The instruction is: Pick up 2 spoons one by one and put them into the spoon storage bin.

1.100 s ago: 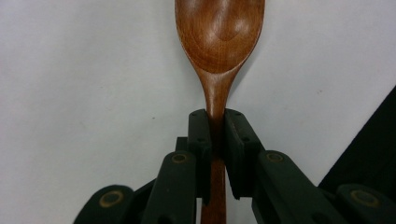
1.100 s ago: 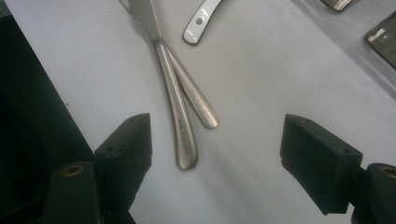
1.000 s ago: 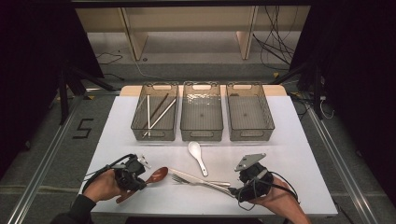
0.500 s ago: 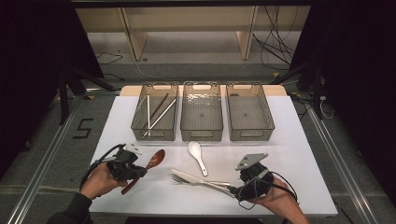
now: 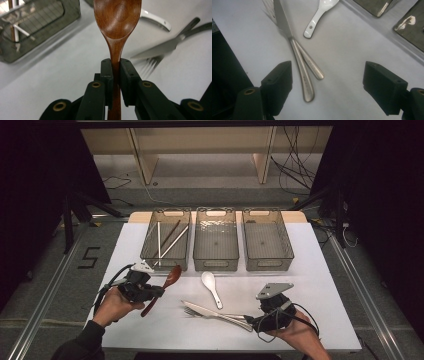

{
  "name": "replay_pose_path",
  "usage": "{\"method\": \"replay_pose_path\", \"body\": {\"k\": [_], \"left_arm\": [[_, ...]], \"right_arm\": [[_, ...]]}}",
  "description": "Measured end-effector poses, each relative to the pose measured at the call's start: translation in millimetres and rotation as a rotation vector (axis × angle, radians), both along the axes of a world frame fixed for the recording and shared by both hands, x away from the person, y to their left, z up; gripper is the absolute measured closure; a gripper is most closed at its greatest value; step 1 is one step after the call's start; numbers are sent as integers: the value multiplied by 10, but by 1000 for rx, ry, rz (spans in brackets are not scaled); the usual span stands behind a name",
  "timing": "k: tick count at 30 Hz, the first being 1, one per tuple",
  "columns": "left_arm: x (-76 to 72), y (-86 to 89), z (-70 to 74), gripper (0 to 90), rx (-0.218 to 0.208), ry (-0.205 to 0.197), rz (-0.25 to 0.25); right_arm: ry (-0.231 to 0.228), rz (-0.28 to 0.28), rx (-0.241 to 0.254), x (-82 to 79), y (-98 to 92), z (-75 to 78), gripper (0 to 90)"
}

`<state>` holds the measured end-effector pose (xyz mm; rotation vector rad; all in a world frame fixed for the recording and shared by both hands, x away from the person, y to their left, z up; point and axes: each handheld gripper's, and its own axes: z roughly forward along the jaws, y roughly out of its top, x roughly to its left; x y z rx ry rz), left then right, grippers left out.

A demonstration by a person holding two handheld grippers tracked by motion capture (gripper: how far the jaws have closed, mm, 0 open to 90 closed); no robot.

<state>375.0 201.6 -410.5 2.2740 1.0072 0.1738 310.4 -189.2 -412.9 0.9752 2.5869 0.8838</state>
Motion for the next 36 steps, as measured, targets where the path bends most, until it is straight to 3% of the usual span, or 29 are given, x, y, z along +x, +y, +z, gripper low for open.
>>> {"method": "replay_pose_path", "body": {"k": [12, 22, 31, 36], "left_arm": [[321, -247, 184, 809, -56, -46, 18], [691, -544, 362, 809, -112, -68, 33], [1056, -771, 456, 809, -157, -88, 78], [1237, -866, 465, 809, -151, -79, 92]], "right_arm": [[-17, -21, 30, -3, -16, 14, 246], [-30, -24, 40, -7, -20, 30, 246], [-35, -20, 45, -11, -8, 25, 246], [-33, -19, 45, -10, -6, 23, 246]]}}
